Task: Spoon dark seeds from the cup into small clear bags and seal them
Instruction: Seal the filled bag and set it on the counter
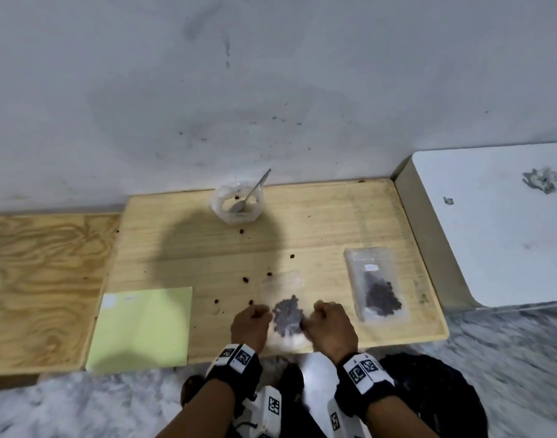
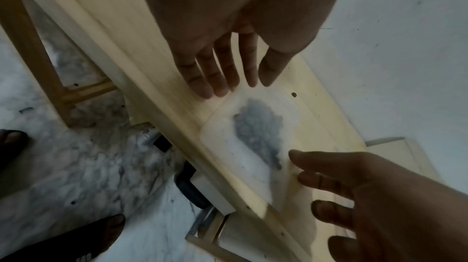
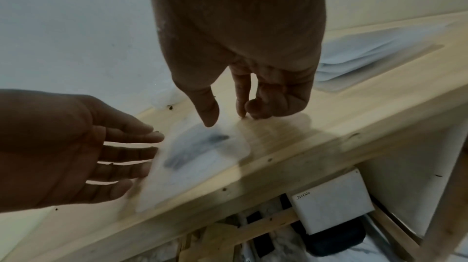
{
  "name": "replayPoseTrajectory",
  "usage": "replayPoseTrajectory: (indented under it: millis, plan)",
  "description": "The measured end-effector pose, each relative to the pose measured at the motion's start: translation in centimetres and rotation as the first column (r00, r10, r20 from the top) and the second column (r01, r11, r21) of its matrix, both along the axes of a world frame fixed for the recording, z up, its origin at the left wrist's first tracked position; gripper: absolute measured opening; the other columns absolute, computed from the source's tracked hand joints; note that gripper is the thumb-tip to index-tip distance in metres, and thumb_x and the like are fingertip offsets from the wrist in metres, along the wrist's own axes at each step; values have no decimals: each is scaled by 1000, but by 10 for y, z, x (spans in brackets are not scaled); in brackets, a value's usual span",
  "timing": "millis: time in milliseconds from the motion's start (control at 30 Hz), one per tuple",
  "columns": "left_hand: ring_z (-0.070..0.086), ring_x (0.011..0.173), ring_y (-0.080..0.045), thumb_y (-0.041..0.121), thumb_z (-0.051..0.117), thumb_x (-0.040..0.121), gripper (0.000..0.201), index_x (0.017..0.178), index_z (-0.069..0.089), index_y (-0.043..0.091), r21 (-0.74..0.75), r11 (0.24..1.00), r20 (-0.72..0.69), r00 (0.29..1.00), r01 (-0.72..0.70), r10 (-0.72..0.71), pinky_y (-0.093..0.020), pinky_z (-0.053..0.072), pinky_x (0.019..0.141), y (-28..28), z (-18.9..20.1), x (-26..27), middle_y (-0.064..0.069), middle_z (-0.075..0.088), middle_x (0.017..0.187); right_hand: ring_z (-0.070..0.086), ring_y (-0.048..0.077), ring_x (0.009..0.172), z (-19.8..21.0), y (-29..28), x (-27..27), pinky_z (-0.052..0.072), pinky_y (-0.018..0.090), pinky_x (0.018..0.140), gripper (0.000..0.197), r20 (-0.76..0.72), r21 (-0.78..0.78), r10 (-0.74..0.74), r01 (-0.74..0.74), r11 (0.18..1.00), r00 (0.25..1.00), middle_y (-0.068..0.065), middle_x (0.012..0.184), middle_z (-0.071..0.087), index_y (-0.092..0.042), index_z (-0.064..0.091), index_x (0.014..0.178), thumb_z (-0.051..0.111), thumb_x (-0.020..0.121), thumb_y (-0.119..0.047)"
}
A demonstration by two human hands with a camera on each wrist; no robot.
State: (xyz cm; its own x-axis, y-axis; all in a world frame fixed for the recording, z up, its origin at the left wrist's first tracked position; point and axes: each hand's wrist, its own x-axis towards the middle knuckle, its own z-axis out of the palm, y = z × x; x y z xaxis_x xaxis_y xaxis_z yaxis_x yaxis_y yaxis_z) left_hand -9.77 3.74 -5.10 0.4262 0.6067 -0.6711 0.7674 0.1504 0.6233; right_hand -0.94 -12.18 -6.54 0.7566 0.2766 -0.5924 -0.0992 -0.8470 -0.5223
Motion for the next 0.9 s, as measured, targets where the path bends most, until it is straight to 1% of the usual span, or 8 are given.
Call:
replayPoseTrajectory:
  millis: [100, 200, 367, 467, 600, 700, 800, 900]
  plan:
    - [66, 102, -25, 16, 73, 83, 12, 95, 75, 18, -67, 997, 34, 999, -35, 37, -35, 50, 96, -4, -2, 2, -3, 73, 106, 55, 18, 66, 8, 7, -2, 38, 27, 59, 29, 26, 71, -30, 28, 997, 999, 7, 72, 54, -18, 45, 60, 64, 66, -41]
    - [66, 98, -21, 14, 73, 80, 12, 89, 74, 22, -80, 997, 62, 998, -13, 18, -34, 50, 96, -4, -4, 1, 1, 73, 101, 52, 21, 60, 16, 11, -4, 38, 29, 53, 28, 35, 112, -71, 66, 992, 997, 10, 58, 54, -8, 50, 58, 69, 70, -24]
    - [66, 90, -22, 5, 72, 76, 25, 79, 70, 30, -176, 984, 139, 989, -27, 52, -42, 55, 86, -7, -3, 3, 0, 72, 97, 54, 18, 63, 24, 14, -8, 36, 20, 51, 20, 28, 96, -86, 83, 992, 996, 13, 76, 65, -9, 58, 79, 72, 74, -23]
    - [67, 87, -24, 2, 68, 67, 30, 72, 75, 31, -221, 975, 201, 979, 18, 28, -37, 55, 79, -9, -6, 8, -1, 74, 93, 54, 12, 69, 24, 14, -9, 33, 16, 53, 23, 16, 87, -67, 65, 994, 998, 1, 80, 63, -17, 58, 90, 75, 75, -24]
    - [68, 91, -22, -11, 58, 74, 43, 74, 73, 28, -160, 983, 257, 965, 88, -44, -30, 55, 83, -9, -2, 12, -1, 74, 90, 56, 15, 90, 27, 12, -8, 39, 24, 70, 36, 1, 91, -100, 100, 991, 995, -5, 98, 61, -22, 58, 110, 76, 79, -24]
    - [68, 88, -16, -14, 57, 78, 43, 79, 74, 25, -147, 984, 310, 949, 96, -46, -23, 53, 77, 2, 8, 12, 0, 74, 95, 60, 16, 102, 31, 14, -8, 42, 25, 79, 27, -2, 197, -190, 187, 963, 982, -6, 106, 64, -24, 62, 102, 77, 80, -19]
    - [59, 67, -9, -12, 59, 80, 38, 84, 76, 23, -163, 983, 361, 932, 87, -23, -19, 45, 60, 24, 24, 6, 0, 73, 97, 62, 12, 83, 46, 26, -9, 45, 16, 62, 18, -149, 385, -259, 298, 874, 954, -3, 95, 68, -14, 70, 94, 76, 81, -3]
    - [62, 77, -13, -12, 61, 79, 37, 85, 76, 22, -138, 989, 419, 908, 61, 2, -22, 45, 67, 57, 37, -5, -1, 74, 95, 55, 9, 71, 62, 54, -14, 39, 9, 48, 17, -181, 482, -186, 252, 839, 966, -3, 88, 66, -5, 72, 95, 75, 81, 2]
